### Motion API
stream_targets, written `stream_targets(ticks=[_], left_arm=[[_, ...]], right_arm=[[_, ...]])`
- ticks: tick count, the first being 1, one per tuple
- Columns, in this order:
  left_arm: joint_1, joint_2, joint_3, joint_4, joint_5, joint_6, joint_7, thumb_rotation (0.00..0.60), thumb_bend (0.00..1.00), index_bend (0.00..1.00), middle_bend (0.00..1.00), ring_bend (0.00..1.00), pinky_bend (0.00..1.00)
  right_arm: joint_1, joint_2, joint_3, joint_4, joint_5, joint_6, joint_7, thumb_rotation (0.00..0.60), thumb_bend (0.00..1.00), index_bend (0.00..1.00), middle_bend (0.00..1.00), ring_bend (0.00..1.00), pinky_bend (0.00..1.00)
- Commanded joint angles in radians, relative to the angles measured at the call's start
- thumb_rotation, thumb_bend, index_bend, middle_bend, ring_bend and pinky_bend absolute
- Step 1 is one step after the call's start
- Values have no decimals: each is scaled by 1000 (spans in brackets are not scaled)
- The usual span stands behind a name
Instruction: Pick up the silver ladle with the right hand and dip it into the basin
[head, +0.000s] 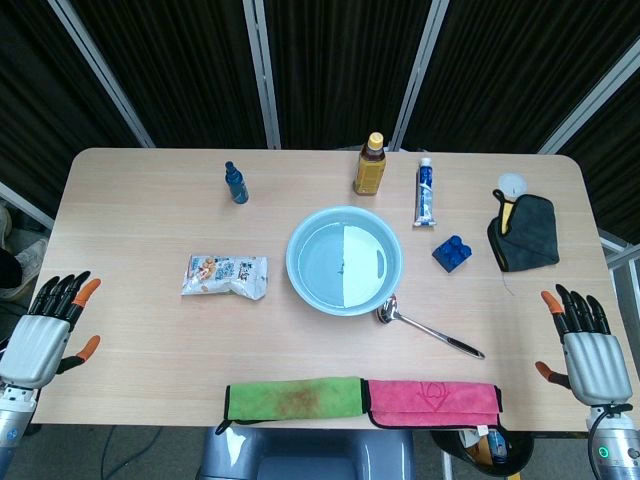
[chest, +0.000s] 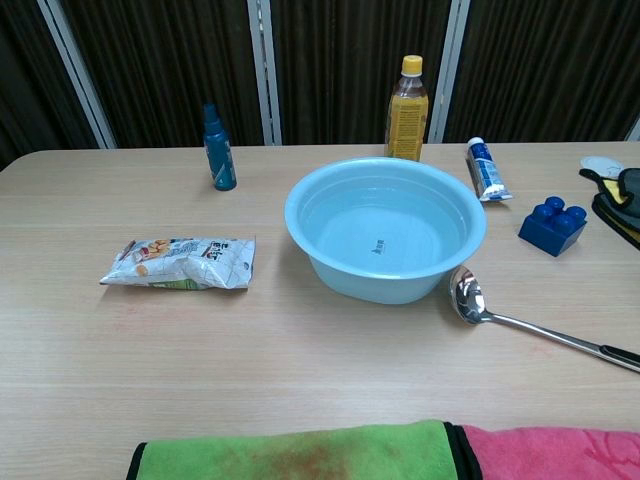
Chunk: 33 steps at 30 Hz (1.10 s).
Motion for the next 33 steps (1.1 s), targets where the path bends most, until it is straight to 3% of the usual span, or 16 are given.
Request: stream_targets(ticks=[1,13,19,33], left_arm=[[1,1,1,-2,2,3,2,600,317,41,0,0,0],[12,22,9,-18,37,48,-34,600,318,40,0,0,0],[15,32,6,15,70,97,-131,600,318,38,0,0,0],[-4,51,22,6,68,45,-149,600,318,58,0,0,0]], right_arm=[[0,0,0,-1,1,-1,1,600,17,4,0,0,0],[-10,-1,-9,-6,-46,35,26,600,38,54,0,0,0],[-6,-24,-16,-3,-98,58,17,600,41,159,0,0,0],[109,-69,-13,-65,-6,-195,-66,600,74,414,0,0,0]])
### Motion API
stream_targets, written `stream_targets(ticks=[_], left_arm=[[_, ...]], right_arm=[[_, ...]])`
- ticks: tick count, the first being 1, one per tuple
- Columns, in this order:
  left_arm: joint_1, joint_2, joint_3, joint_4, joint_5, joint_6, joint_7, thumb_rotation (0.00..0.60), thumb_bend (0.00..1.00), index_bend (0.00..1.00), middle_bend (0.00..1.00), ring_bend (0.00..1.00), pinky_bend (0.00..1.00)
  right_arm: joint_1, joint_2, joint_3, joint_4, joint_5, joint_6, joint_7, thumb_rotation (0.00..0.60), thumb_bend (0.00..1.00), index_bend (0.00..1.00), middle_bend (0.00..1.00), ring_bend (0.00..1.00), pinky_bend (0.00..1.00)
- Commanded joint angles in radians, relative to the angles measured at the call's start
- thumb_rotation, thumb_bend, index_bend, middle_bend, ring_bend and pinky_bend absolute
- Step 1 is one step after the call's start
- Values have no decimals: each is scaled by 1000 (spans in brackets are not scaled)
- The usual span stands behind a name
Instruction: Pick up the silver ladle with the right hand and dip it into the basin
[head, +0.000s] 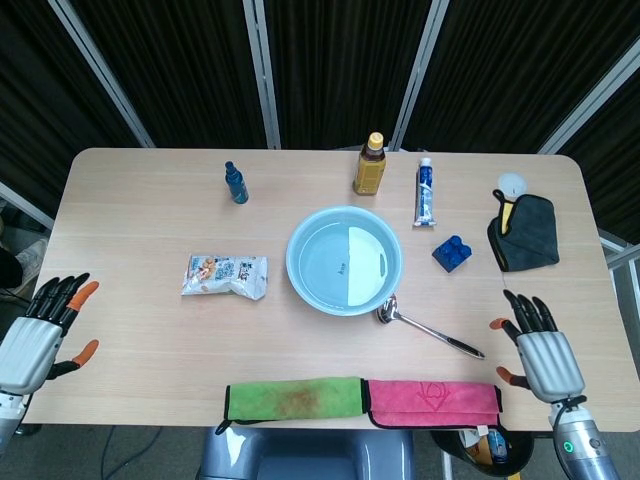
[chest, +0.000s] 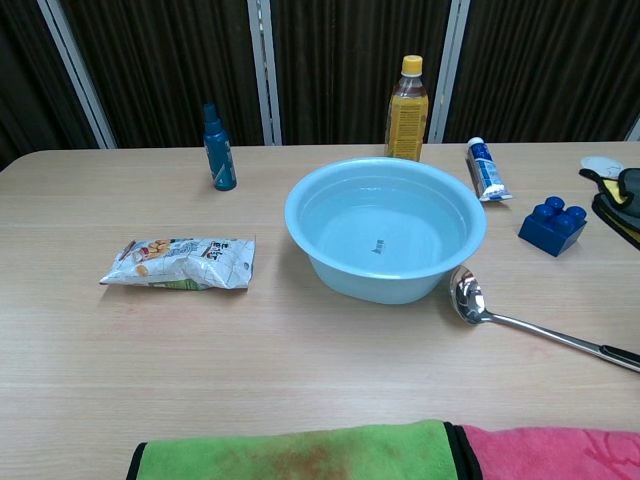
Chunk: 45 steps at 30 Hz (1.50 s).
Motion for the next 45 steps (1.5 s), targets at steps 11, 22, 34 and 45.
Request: stream_targets(ticks=[11,22,34,45], left_arm=[[-10,1,5,6,9,-10,-13,600,327,92,0,0,0],[-18,1,6,2,15,-11,-29,600,327,92,0,0,0],[-13,1,-20,17,-18,14,-68,600,329,91,0,0,0],[-15,5,-20,24,-17,18,-85,600,327,91,0,0,0]], right_arm=[[93,-91,44,-6,134,-130,-101,600,94,458,0,0,0],[161,-167,58,42,269,-236,-207,600,128,451,0,0,0],[240,-211,66,62,394,-307,-333,600,130,443,0,0,0],[279,-266,84,166,437,-329,-303,600,139,441,0,0,0]])
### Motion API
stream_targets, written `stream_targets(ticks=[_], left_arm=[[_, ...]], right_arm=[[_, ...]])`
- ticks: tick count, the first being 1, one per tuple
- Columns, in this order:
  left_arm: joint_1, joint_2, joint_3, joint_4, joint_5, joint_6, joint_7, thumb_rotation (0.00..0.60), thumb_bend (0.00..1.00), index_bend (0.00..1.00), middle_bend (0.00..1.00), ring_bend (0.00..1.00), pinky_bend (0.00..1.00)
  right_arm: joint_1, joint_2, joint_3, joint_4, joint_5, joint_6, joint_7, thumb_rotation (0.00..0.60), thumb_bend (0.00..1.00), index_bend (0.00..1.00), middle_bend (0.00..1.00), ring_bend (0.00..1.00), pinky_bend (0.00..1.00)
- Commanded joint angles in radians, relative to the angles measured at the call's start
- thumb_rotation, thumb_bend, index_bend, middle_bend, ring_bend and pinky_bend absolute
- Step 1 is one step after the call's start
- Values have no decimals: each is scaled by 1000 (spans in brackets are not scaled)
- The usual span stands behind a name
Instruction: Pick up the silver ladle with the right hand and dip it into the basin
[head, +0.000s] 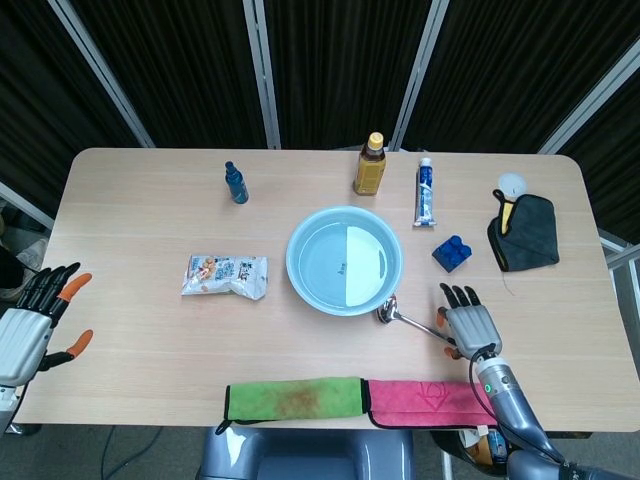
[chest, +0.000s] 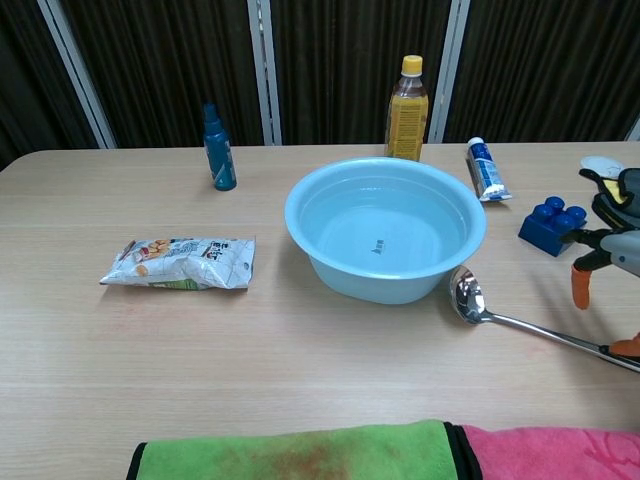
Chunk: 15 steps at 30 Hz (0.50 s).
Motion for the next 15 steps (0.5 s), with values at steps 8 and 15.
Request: stream_targets(ticks=[8,15], left_arm=[[-2,-2,2,2,3,-2,1,600,326,91,0,0,0],[-4,-2,1,4,-2,-6,-1,600,350,91,0,0,0]], right_arm=[[23,-42,2,103,10,-37,69,600,152,444,0,0,0],[31,-86,-13,182,16,-65,107,600,155,442,0,0,0]])
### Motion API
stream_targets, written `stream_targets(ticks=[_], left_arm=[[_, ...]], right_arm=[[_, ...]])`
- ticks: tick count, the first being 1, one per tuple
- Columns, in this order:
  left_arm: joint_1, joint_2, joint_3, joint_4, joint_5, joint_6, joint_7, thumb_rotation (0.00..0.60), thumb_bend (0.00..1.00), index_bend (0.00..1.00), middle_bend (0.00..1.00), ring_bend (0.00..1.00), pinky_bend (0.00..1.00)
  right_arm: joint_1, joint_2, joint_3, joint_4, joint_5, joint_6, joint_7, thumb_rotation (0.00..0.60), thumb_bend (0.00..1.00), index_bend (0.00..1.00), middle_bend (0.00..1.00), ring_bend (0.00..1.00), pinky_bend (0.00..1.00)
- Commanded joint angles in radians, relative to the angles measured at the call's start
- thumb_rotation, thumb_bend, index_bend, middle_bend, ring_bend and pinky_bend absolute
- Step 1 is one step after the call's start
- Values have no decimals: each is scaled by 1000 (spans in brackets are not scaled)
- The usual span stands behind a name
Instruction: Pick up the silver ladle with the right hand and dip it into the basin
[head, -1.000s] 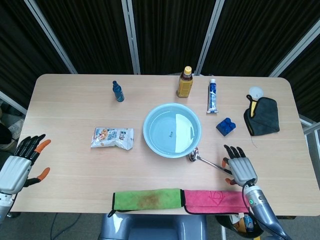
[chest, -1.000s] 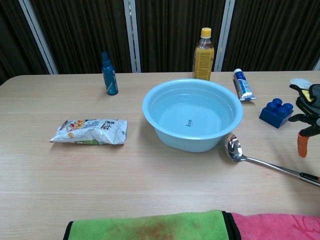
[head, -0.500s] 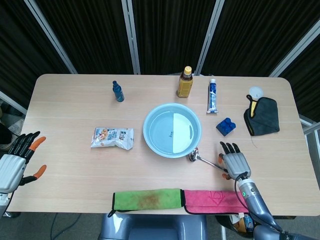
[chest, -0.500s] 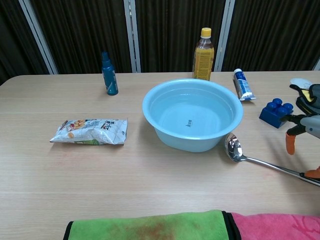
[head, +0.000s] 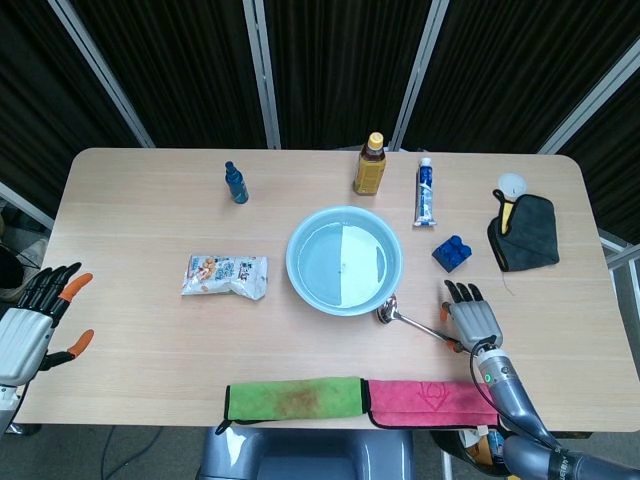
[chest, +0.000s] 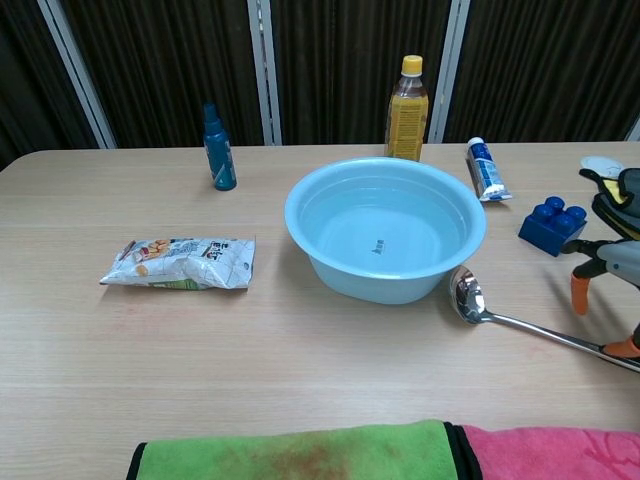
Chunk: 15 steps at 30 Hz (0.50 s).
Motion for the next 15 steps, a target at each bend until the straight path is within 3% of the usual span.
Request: stream_targets(ticks=[1,15], left_arm=[[-1,1,0,0,-1,-2,0,600,354,91,0,0,0],[0,9,-1,9,2,10,-31,600,352,91,0,0,0]], right_arm=[[2,-21,-9,25,0,-8,16,600,155,442,0,0,0],[23,-83,-23,91,24,-32,9,600,161,455,0,0,0]])
